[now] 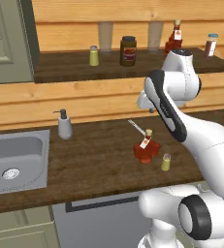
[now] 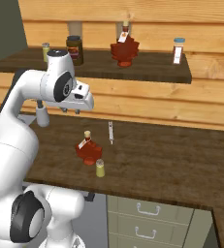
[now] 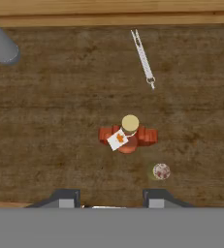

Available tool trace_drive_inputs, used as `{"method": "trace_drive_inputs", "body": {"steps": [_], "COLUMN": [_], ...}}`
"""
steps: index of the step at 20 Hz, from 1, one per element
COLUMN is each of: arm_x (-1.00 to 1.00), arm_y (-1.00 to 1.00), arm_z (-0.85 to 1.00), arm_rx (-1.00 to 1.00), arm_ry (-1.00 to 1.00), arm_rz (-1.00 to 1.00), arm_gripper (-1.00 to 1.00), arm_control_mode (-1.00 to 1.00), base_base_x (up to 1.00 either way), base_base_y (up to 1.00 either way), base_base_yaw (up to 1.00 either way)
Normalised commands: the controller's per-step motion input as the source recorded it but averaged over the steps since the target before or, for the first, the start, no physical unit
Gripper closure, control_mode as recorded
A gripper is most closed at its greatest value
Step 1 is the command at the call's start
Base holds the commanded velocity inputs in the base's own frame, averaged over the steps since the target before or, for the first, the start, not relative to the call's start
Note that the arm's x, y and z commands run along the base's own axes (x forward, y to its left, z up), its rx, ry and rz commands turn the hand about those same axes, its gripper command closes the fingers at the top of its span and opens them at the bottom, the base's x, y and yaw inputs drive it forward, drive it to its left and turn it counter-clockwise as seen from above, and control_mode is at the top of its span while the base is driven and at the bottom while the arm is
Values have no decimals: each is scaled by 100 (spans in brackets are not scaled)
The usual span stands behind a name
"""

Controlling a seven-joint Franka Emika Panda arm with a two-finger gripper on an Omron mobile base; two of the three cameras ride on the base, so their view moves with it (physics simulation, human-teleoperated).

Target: Put the shaker and condiment bottle from the counter next to their counterparts in the cabinet.

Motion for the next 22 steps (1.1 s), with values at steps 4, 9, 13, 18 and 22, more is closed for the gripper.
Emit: {"method": "trace_drive_inputs", "body": {"steps": [4, 9, 13, 18, 22], "arm_x": [-7, -55, -87, -61, -19], "arm_y": [-4, -29, -31, -16, -16], "arm_z": [0, -6, -25, -39, -42], "arm_rx": [0, 3, 3, 0, 0], "arm_ry": [-2, -10, -13, -13, -17], "arm_rz": [1, 32, 64, 68, 61], "arm_gripper": [-100, -100, -100, -100, -100], "arm_control_mode": [-100, -100, -100, -100, -100], "base_base_x": [0, 0, 0, 0, 0], "base_base_y": [0, 0, 0, 0, 0], "base_base_yaw": [0, 0, 0, 0, 0]}}
